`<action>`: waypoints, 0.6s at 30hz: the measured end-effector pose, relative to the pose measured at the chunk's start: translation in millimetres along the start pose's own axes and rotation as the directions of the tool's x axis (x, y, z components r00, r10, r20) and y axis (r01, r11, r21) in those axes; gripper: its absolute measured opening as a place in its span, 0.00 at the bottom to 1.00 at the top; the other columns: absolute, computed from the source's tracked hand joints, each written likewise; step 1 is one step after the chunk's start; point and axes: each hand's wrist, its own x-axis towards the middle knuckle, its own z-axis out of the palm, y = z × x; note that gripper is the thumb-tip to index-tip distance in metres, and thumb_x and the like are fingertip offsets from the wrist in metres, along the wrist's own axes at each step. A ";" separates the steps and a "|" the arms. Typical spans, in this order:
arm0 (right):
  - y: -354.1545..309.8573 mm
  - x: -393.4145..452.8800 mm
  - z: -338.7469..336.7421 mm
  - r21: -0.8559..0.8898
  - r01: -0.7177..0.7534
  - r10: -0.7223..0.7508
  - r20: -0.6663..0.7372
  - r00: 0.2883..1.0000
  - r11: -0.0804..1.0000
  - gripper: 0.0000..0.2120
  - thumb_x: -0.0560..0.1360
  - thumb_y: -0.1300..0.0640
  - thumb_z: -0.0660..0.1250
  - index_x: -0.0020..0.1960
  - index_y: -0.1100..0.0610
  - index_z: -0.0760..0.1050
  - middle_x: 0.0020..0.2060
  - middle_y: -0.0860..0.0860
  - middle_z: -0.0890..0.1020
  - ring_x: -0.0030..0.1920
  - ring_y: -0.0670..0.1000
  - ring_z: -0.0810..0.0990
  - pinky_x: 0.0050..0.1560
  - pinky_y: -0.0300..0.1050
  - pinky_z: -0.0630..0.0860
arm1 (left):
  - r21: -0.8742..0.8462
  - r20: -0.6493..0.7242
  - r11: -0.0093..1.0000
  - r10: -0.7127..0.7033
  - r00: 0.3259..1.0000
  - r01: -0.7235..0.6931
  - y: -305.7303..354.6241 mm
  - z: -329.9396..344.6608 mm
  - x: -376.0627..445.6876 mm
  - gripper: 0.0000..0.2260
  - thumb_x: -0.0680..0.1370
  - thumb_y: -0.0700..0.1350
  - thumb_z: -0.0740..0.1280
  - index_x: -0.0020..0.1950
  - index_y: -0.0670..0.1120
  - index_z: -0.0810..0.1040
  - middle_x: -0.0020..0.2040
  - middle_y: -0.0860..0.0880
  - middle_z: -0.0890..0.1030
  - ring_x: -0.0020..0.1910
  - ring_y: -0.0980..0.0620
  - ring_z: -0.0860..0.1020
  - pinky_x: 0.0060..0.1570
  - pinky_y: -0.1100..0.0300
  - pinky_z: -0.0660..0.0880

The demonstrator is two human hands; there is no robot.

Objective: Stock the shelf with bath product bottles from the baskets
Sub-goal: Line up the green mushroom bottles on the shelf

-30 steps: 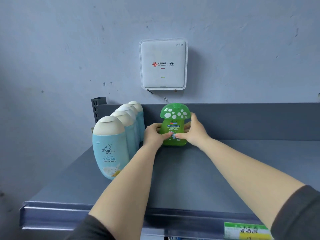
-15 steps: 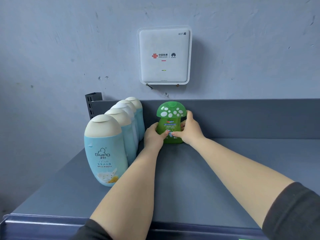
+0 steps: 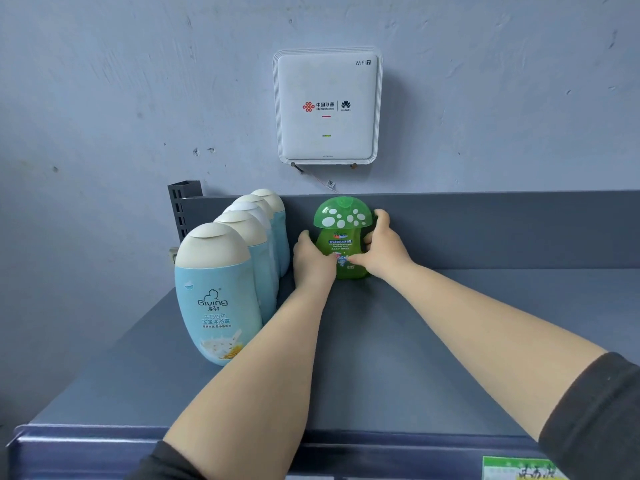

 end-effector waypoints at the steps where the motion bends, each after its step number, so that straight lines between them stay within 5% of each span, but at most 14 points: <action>1: -3.4 -1.2 -6.3 0.001 -0.007 0.007 -0.004 1.000 1.000 0.45 0.68 0.58 0.75 0.74 0.59 0.49 0.59 0.57 0.75 0.57 0.56 0.76 0.55 0.49 0.74 | -0.039 -0.023 0.999 0.008 1.000 -0.009 6.1 -1.6 -2.6 0.30 0.75 0.37 0.67 0.74 0.43 0.59 0.71 0.44 0.66 0.69 0.46 0.67 0.65 0.55 0.67; 6: -20.4 -16.5 -51.9 0.055 -0.027 0.031 -0.067 0.997 0.998 0.33 0.70 0.59 0.72 0.69 0.64 0.60 0.60 0.56 0.75 0.58 0.55 0.75 0.53 0.41 0.69 | -0.257 -0.119 0.956 0.114 0.986 -0.142 41.5 -13.9 -27.8 0.24 0.74 0.37 0.64 0.70 0.44 0.66 0.62 0.47 0.72 0.58 0.50 0.74 0.57 0.51 0.75; 10: -25.2 -44.4 -96.5 0.131 -0.007 0.019 -0.093 0.996 0.991 0.17 0.71 0.58 0.71 0.58 0.59 0.74 0.52 0.53 0.80 0.46 0.52 0.78 0.52 0.47 0.77 | -0.168 0.046 0.938 0.313 0.949 -0.302 69.2 -21.7 -55.6 0.15 0.75 0.39 0.63 0.62 0.44 0.73 0.52 0.50 0.76 0.47 0.53 0.74 0.45 0.61 0.72; 14: -17.0 -86.2 -132.1 -0.243 0.101 -0.139 -0.145 0.980 0.965 0.08 0.72 0.55 0.70 0.50 0.54 0.76 0.44 0.48 0.79 0.43 0.49 0.76 0.45 0.42 0.72 | 0.115 0.305 0.832 0.490 0.817 -0.542 86.7 -22.3 -81.6 0.12 0.76 0.40 0.62 0.59 0.44 0.75 0.48 0.51 0.77 0.48 0.51 0.75 0.46 0.58 0.72; 18: 1.1 -135.2 -158.2 -0.673 0.097 -0.198 -0.074 0.977 0.734 0.10 0.76 0.52 0.63 0.55 0.54 0.73 0.49 0.47 0.76 0.51 0.52 0.75 0.42 0.43 0.68 | 0.332 0.436 0.597 0.590 0.680 -0.731 92.8 -4.9 -112.5 0.12 0.76 0.41 0.61 0.58 0.46 0.75 0.52 0.49 0.78 0.52 0.48 0.75 0.48 0.56 0.74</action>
